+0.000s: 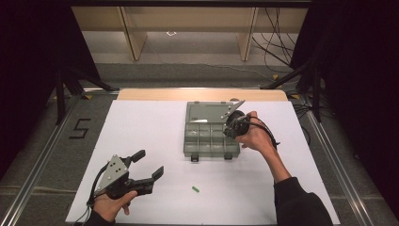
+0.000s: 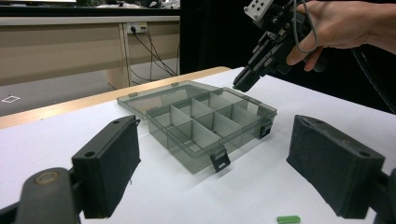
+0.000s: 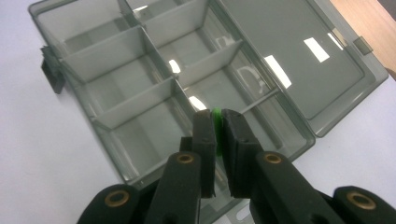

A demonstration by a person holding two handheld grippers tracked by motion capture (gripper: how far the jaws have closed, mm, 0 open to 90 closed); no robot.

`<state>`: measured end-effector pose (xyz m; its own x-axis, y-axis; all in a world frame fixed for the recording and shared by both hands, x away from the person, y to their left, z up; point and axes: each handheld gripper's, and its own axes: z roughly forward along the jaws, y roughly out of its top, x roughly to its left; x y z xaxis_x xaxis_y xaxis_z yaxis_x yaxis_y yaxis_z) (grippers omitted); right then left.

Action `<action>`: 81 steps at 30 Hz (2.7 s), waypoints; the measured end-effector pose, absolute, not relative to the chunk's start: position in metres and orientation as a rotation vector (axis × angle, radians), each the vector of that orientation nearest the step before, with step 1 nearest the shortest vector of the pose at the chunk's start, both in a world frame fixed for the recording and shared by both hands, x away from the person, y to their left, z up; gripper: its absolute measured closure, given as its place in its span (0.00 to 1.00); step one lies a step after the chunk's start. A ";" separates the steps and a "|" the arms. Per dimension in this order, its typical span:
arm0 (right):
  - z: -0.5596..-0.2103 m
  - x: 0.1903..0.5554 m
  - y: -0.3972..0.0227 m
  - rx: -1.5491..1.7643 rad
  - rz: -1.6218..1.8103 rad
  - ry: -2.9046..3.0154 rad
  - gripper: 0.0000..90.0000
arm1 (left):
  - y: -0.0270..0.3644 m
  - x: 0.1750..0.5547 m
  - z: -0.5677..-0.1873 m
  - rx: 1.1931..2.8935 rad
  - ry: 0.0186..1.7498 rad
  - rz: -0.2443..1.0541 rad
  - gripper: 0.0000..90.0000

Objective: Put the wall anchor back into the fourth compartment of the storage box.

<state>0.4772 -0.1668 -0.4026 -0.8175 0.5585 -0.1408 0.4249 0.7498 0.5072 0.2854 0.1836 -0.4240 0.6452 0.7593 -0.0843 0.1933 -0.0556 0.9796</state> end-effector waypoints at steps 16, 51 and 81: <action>-0.412 0.495 -0.176 0.811 0.655 2.634 0.94 | 0.184 0.286 -0.424 1.594 0.809 0.554 0.18; -0.409 0.494 -0.164 0.895 0.690 2.571 0.39 | 0.184 0.285 -0.423 1.590 0.807 0.551 0.18; -0.393 0.422 -0.115 0.604 0.836 2.670 0.33 | 0.185 0.285 -0.423 1.591 0.806 0.555 0.18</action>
<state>0.4222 -0.1152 -0.3932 -0.8737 0.4668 -0.1366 0.3055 0.7453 0.5927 0.2850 0.1846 -0.4234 0.6453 0.7591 -0.0853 0.1908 -0.0521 0.9803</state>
